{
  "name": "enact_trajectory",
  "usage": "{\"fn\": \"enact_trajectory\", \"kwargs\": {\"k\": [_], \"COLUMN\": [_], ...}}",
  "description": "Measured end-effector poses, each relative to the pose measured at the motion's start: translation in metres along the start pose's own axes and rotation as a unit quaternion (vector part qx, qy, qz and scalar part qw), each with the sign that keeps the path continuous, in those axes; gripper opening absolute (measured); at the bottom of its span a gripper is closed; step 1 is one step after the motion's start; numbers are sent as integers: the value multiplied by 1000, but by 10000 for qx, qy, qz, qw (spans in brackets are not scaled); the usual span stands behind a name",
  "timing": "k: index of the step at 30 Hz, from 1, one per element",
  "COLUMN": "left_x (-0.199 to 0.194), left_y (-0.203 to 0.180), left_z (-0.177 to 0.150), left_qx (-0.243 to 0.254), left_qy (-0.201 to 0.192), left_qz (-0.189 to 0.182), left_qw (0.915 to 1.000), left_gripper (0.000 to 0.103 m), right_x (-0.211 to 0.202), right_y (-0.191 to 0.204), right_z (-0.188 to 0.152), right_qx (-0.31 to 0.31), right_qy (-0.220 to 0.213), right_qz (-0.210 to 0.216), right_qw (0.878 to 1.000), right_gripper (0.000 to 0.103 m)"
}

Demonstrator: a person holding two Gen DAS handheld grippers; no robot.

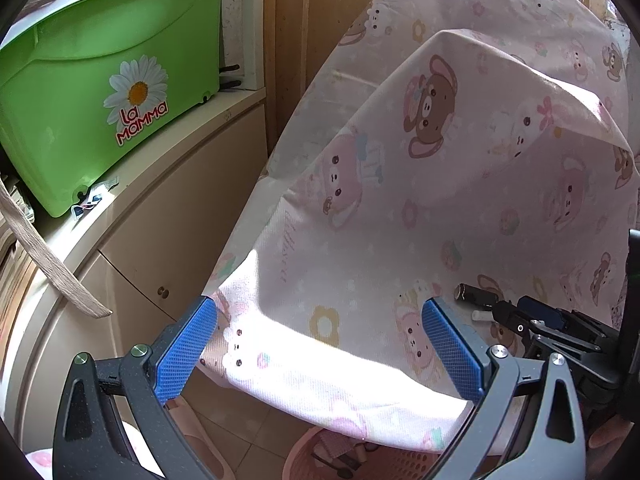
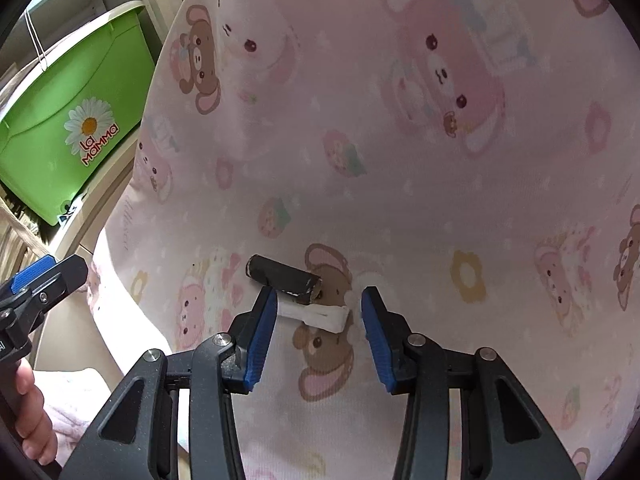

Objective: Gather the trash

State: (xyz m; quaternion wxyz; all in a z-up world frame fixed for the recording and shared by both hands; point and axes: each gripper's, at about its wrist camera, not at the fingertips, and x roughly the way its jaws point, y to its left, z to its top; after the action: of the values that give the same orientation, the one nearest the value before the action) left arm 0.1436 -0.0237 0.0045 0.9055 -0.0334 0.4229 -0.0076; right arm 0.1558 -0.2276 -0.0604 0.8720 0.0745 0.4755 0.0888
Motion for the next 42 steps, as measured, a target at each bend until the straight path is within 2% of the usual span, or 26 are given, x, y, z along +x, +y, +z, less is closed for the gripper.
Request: {"fn": "enact_trajectory", "kwargs": {"k": [1, 4, 7, 9, 11, 13, 17, 20, 24, 29, 31, 34, 36, 37, 38, 39, 40, 42], "left_x": [-1, 1, 0, -4, -6, -8, -12, -11, -9, -8, -8, -6, -5, -4, -4, -3, -3, -4], "left_y": [2, 9, 14, 14, 14, 14, 17, 19, 19, 20, 20, 18, 16, 14, 13, 12, 11, 9], "left_z": [0, 1, 2, 2, 2, 2, 4, 4, 3, 4, 4, 4, 4, 3, 3, 2, 1, 0], "left_qx": [-13, -178, -235, -173, -161, -166, -198, -233, -234, -235, -275, -281, -226, -207, -200, -198, -196, -171], "left_qy": [-2, 137, 125, 53, 31, 36, -6, 3, 41, 54, 76, 98, 103, 108, 117, 129, 138, 136], "left_qz": [-11, -200, -151, -78, -116, -162, -173, -168, -167, -169, -203, -238, -197, -174, -160, -160, -164, -154], "left_qw": [10000, 9995, 9995, 9998, 9998, 9997, 9997, 9996, 9996, 9996, 9994, 9993, 9995, 9996, 9996, 9996, 9996, 9996], "left_gripper": [102, 102, 102, 101, 102, 101, 102, 102, 102, 102, 102, 102, 102, 102, 102, 102, 101, 102], "right_x": [1, 2, 1, -3, -9, -17, -28, -17, 3, 11, 10, 18, 19, 18, 17, 16, 16, 14], "right_y": [3, 17, 22, 19, 13, 16, 27, 26, 32, 47, 48, 43, 35, 32, 31, 31, 31, 30], "right_z": [-1, -7, -12, -12, -14, -18, -25, -25, -25, -25, -25, -23, -19, -17, -16, -16, -15, -16], "right_qx": [-93, -634, -852, -801, -758, -911, -1424, -1381, -1518, -1843, -1904, -1753, -1414, -1290, -1267, -1280, -1277, -1237], "right_qy": [15, -20, -1, 114, 368, 354, -143, -157, 145, 224, 250, 339, 342, 329, 303, 277, 276, 275], "right_qz": [75, -129, -91, 266, 851, 1034, 207, -214, -75, -312, -281, -580, -423, -427, -487, -533, -535, -495], "right_qw": [9999, 9979, 9963, 9964, 9928, 9898, 9895, 9901, 9883, 9821, 9810, 9822, 9885, 9902, 9903, 9900, 9900, 9907], "right_gripper": [46, 46, 47, 48, 48, 48, 49, 49, 51, 52, 52, 52, 51, 43, 30, 23, 17, 17]}}
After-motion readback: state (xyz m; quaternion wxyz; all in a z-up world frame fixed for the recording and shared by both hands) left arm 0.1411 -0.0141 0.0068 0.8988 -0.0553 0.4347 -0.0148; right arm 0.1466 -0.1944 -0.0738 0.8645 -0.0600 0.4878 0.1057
